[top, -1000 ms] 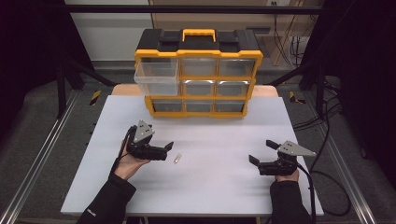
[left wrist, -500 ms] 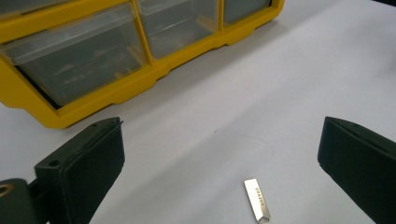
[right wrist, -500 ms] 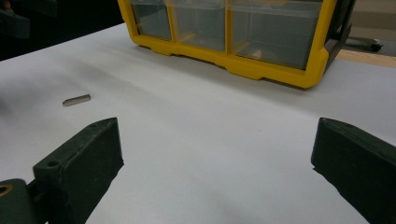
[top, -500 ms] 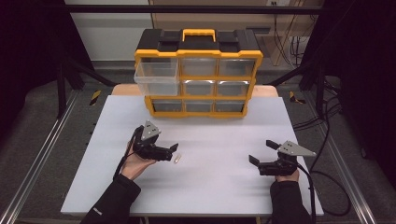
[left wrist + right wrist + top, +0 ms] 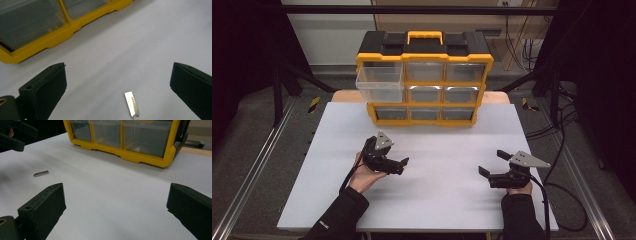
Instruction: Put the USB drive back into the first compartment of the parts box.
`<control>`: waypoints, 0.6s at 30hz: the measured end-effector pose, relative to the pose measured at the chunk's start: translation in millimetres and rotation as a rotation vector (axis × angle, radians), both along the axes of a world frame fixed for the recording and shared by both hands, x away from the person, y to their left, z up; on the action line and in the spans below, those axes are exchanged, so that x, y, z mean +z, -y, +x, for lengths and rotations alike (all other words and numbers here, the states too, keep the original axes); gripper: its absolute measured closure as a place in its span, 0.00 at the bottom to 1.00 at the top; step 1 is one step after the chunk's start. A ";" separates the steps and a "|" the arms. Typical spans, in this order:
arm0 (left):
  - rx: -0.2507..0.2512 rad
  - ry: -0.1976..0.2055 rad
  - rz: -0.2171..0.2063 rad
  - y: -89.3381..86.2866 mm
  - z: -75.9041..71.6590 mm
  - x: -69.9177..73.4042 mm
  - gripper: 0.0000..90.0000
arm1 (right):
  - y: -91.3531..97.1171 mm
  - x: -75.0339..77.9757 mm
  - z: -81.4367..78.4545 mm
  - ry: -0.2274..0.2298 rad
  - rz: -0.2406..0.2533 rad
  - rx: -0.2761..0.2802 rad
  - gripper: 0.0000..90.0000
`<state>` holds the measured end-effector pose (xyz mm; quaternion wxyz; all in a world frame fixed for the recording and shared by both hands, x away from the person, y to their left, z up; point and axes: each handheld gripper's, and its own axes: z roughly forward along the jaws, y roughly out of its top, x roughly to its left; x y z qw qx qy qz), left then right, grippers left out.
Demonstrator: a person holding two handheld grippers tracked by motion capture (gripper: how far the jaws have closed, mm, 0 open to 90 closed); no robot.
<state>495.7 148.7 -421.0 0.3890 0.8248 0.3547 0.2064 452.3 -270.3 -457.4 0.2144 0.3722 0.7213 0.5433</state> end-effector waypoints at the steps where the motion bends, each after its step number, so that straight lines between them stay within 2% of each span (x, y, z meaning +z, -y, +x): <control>1: 0.000 -0.006 0.002 0.6 0.3 -0.9 0.00 | 0.1 0.1 0.0 0.001 0.000 -0.001 0.02; 18: 0.006 -0.101 0.071 9.9 4.7 -19.3 0.03 | -0.5 -0.3 0.1 -0.001 -0.004 0.004 0.02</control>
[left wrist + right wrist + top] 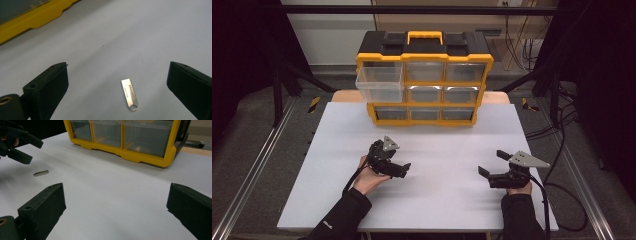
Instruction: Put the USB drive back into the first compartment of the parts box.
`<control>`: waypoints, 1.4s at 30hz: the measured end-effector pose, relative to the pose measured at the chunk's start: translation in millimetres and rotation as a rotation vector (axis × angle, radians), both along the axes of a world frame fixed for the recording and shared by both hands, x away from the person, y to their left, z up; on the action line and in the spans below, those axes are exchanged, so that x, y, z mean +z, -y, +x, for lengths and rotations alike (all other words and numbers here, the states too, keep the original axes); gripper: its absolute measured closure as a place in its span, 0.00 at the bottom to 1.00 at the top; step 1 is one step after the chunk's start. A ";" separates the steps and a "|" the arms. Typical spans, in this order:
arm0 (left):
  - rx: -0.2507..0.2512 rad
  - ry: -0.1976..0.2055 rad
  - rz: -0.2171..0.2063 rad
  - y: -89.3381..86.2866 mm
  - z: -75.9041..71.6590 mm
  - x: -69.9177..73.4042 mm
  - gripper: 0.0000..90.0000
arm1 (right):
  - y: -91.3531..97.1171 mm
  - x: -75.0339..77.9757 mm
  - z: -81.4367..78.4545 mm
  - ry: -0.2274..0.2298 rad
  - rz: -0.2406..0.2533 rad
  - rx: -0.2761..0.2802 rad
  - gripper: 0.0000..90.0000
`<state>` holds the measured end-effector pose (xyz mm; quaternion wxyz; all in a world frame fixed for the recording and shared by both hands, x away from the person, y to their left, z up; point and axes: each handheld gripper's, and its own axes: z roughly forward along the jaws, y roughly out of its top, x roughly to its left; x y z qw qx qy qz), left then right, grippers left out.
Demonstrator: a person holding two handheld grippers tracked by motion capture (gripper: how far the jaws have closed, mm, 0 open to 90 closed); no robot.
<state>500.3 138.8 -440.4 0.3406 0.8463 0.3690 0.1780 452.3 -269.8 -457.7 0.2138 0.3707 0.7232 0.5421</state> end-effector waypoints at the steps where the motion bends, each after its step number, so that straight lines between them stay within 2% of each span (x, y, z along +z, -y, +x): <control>1: 0.001 -0.004 0.002 0.2 0.3 -0.8 0.04 | 0.0 0.0 0.0 0.000 0.001 0.000 0.02; 12: 0.015 -0.048 0.020 3.5 1.5 -9.3 0.09 | -0.2 0.2 -0.3 0.001 0.002 -0.002 0.02; 22: 0.027 -0.079 0.035 5.3 3.0 -13.5 0.18 | -0.2 0.4 -0.4 0.002 0.002 -0.002 0.02; 31: 0.035 -0.096 0.060 8.1 3.6 -17.7 0.28 | -0.3 0.3 -0.4 0.002 0.002 -0.002 0.02; 42: 0.031 -0.127 0.072 11.0 3.4 -21.5 0.44 | -0.3 0.4 -0.5 0.003 0.002 -0.001 0.02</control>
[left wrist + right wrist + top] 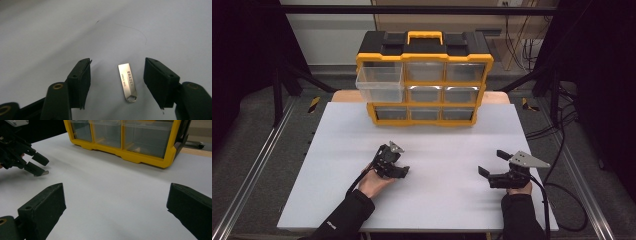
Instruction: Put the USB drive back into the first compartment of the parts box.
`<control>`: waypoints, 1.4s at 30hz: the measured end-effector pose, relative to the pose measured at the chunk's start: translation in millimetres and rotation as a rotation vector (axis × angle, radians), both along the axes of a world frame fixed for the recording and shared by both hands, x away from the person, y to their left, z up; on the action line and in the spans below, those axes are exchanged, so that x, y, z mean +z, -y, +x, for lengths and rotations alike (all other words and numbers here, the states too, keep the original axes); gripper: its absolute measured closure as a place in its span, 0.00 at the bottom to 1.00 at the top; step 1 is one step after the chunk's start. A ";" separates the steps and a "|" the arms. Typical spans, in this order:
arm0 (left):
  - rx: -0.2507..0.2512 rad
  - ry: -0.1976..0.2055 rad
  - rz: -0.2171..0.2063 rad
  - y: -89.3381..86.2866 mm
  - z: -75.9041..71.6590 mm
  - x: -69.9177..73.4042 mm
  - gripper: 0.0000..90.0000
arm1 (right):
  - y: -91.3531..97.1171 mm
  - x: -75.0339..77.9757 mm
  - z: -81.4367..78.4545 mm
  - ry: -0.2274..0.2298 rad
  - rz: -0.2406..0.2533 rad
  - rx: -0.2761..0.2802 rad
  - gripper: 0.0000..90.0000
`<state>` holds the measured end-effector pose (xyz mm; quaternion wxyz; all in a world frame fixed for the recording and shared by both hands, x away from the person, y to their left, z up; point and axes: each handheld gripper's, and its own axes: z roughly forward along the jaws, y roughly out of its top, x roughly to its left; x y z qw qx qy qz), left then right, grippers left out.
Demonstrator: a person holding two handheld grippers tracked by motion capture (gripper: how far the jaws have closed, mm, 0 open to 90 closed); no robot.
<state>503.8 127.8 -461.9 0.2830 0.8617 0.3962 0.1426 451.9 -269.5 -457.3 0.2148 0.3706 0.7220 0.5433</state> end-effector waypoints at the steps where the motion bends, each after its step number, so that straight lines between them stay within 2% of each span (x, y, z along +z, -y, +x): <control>1: 0.000 0.002 0.002 0.4 -0.2 -0.3 0.45 | 0.0 0.0 0.0 0.000 0.000 0.000 0.02; 20: -0.018 -0.017 0.019 3.3 -2.4 -0.7 0.66 | 0.1 0.2 -0.1 0.001 0.002 0.001 0.02; 29: -0.023 -0.025 0.014 3.7 -3.4 0.1 0.75 | -0.1 0.1 -0.1 0.001 0.003 0.001 0.02; 42: -0.031 -0.022 0.025 5.6 -4.9 0.1 0.85 | -0.1 0.0 0.0 0.001 0.000 0.001 0.02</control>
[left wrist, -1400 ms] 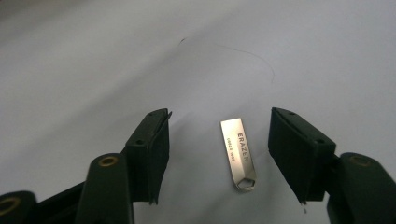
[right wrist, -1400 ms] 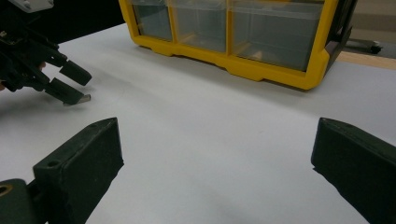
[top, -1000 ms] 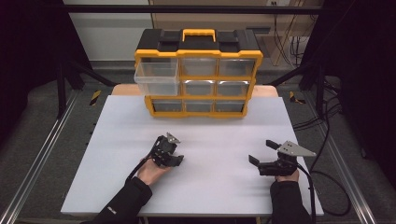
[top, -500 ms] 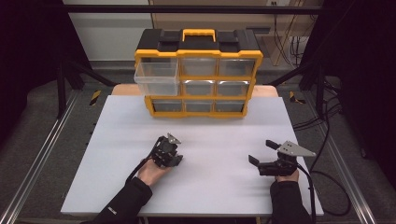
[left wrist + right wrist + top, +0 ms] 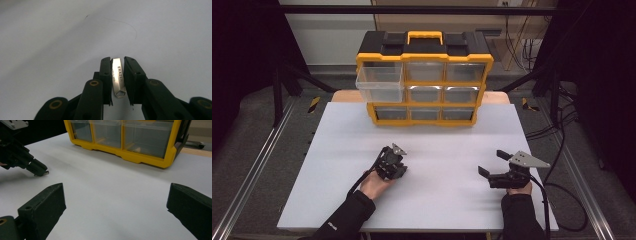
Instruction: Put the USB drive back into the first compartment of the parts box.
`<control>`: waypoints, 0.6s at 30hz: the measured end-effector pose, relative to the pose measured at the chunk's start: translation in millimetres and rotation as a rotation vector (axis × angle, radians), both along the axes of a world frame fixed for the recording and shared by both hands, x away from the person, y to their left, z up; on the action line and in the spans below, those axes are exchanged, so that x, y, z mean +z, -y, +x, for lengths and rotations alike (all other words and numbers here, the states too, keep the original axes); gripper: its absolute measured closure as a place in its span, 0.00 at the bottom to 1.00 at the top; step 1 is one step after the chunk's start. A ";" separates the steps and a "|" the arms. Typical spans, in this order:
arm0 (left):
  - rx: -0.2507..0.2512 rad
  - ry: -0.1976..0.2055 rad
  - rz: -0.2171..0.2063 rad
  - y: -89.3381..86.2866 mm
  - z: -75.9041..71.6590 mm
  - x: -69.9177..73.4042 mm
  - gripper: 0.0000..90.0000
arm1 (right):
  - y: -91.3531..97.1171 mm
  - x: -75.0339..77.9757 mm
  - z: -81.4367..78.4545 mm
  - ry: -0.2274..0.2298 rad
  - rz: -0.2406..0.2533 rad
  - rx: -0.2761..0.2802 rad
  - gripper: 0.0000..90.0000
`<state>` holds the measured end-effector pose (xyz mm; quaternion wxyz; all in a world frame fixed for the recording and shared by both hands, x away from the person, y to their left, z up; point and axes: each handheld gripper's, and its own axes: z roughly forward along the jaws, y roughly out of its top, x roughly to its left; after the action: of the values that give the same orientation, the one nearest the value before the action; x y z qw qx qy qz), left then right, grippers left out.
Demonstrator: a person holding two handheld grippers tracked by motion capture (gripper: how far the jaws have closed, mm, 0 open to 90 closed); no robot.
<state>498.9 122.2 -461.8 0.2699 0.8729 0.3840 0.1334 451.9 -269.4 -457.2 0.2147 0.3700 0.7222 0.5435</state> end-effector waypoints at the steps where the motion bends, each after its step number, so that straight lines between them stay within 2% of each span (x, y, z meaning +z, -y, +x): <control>1: 0.001 -0.001 -0.001 -0.1 0.1 0.0 0.85 | 0.0 0.0 0.0 0.000 0.000 0.000 0.02; 18: -0.007 -0.017 -0.016 -2.3 1.8 0.3 0.87 | -0.2 -0.1 0.1 0.000 -0.001 0.000 0.02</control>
<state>500.7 124.5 -461.5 0.2740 0.8731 0.3844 0.1220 452.0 -269.2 -457.4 0.2149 0.3697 0.7226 0.5432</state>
